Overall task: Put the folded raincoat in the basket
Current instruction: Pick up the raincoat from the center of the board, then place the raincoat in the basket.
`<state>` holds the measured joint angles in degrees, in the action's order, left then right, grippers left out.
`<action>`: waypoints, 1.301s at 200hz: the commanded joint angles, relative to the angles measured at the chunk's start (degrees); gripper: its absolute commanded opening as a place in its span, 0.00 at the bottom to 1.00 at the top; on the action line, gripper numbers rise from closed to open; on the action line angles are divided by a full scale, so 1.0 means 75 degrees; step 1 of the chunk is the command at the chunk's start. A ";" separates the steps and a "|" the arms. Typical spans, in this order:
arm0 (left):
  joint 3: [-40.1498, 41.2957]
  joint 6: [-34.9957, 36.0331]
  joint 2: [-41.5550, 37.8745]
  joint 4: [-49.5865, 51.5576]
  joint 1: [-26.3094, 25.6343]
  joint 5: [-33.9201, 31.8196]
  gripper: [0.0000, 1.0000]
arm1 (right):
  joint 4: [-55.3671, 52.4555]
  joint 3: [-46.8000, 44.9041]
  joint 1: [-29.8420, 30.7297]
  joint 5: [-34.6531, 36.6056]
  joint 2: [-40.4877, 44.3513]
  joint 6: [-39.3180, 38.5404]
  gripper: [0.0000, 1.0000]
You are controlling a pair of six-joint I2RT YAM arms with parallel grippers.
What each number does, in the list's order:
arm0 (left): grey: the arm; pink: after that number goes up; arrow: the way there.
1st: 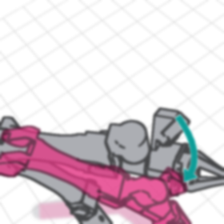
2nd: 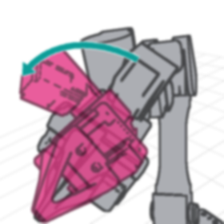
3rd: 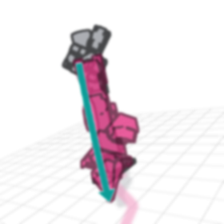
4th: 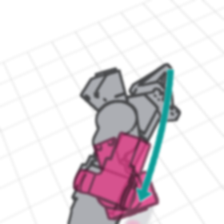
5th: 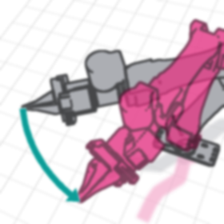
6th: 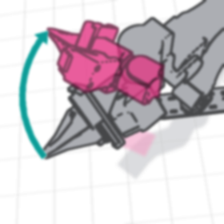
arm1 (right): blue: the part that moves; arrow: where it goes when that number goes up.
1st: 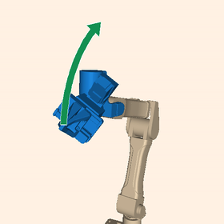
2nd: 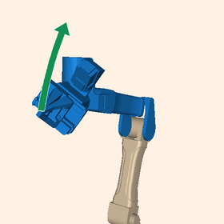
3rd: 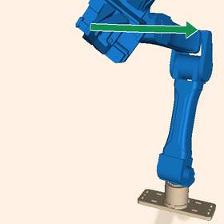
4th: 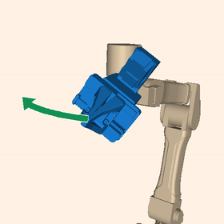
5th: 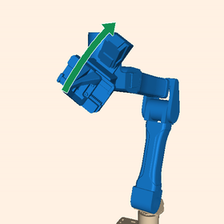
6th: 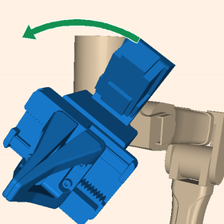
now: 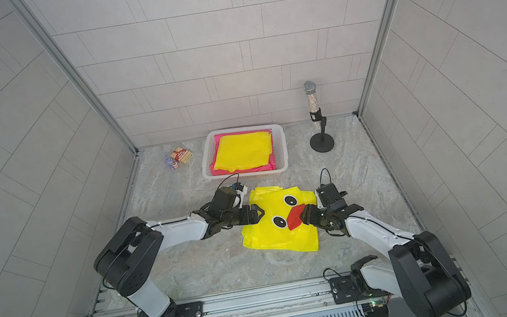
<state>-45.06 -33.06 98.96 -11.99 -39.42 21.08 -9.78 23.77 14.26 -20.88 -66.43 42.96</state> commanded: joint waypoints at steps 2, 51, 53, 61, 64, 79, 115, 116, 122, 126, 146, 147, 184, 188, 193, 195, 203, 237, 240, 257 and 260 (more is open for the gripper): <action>0.0142 -0.0104 0.0278 0.0675 -0.0092 -0.0088 0.82 | -0.0474 -0.0114 0.0301 0.0449 -0.0223 0.0250 0.62; 0.0136 -0.0198 0.0306 0.0623 -0.0118 0.0004 0.55 | -0.0208 -0.0060 0.0870 0.1083 -0.0270 0.0573 0.46; 0.0128 -0.0207 0.0306 0.0634 -0.0125 0.0005 0.53 | -0.0208 -0.0048 0.0892 0.1097 -0.0271 0.0582 0.45; 0.0116 -0.0231 0.0306 0.0607 -0.0126 0.0026 0.46 | -0.0228 -0.0003 0.0982 0.1160 -0.0277 0.0609 0.40; 0.0122 -0.0233 0.0306 0.0600 -0.0132 0.0036 0.43 | -0.0230 0.0016 0.1011 0.1188 -0.0276 0.0613 0.37; 0.0103 -0.0277 0.0283 0.0585 -0.0131 0.0091 0.28 | -0.0265 0.0143 0.1221 0.1333 -0.0274 0.0688 0.25; -0.0010 -0.0226 0.0011 0.0949 -0.0137 0.0103 0.20 | -0.0601 0.0682 0.1788 0.1703 -0.0271 0.0729 0.00; -0.0019 -0.0224 0.0000 0.0975 -0.0136 0.0093 0.20 | -0.0615 0.0701 0.1801 0.1716 -0.0265 0.0723 0.00; -0.0049 -0.0160 -0.0109 0.1131 -0.0135 0.0035 0.19 | -0.0737 0.0813 0.1883 0.1793 -0.0254 0.0706 0.00; -0.0070 -0.0115 -0.0180 0.1246 -0.0141 -0.0017 0.19 | -0.0812 0.0883 0.1925 0.1840 -0.0239 0.0703 0.00; -0.0187 0.0092 -0.0600 0.1822 -0.0136 -0.0220 0.18 | -0.1162 0.1168 0.2022 0.1978 -0.0092 0.0682 0.00; -0.0195 0.0099 -0.0616 0.1862 -0.0141 -0.0226 0.18 | -0.1177 0.1179 0.2023 0.1983 -0.0082 0.0682 0.00; -0.0472 0.0281 -0.1323 0.2785 -0.0129 -0.0713 0.18 | -0.1770 0.1898 0.2046 0.2046 0.0377 0.0650 0.00; -0.0495 0.0290 -0.1401 0.2838 -0.0127 -0.0758 0.18 | -0.1844 0.1993 0.2040 0.2046 0.0402 0.0638 0.00; -0.0515 0.0313 -0.1486 0.2933 -0.0120 -0.0821 0.18 | -0.1943 0.2128 0.2046 0.2046 0.0429 0.0615 0.00; -0.0539 0.0323 -0.1519 0.2975 -0.0121 -0.0852 0.18 | -0.1954 0.2146 0.2047 0.2046 0.0430 0.0613 0.00; -0.0604 0.0350 -0.1659 0.3151 -0.0101 -0.0925 0.18 | -0.2081 0.2357 0.2042 0.2036 0.0460 0.0600 0.00; -0.0861 0.0391 -0.2285 0.3666 0.0093 -0.0996 0.18 | -0.2370 0.3054 0.2043 0.1982 0.0394 0.0518 0.00; -0.0895 0.0397 -0.2312 0.3719 0.0127 -0.0951 0.18 | -0.2395 0.3122 0.2041 0.1987 0.0372 0.0509 0.00; -0.1214 0.0413 -0.2469 0.4057 0.0355 -0.0673 0.18 | -0.2552 0.3495 0.2042 0.1987 0.0232 0.0423 0.00; -0.1276 0.0428 -0.2492 0.4124 0.0382 -0.0638 0.18 | -0.2568 0.3571 0.2045 0.1985 0.0198 0.0415 0.00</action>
<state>-50.98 -31.31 82.59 13.52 -38.41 14.94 -26.30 46.57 29.26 -7.05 -64.07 47.40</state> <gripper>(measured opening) 0.181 0.081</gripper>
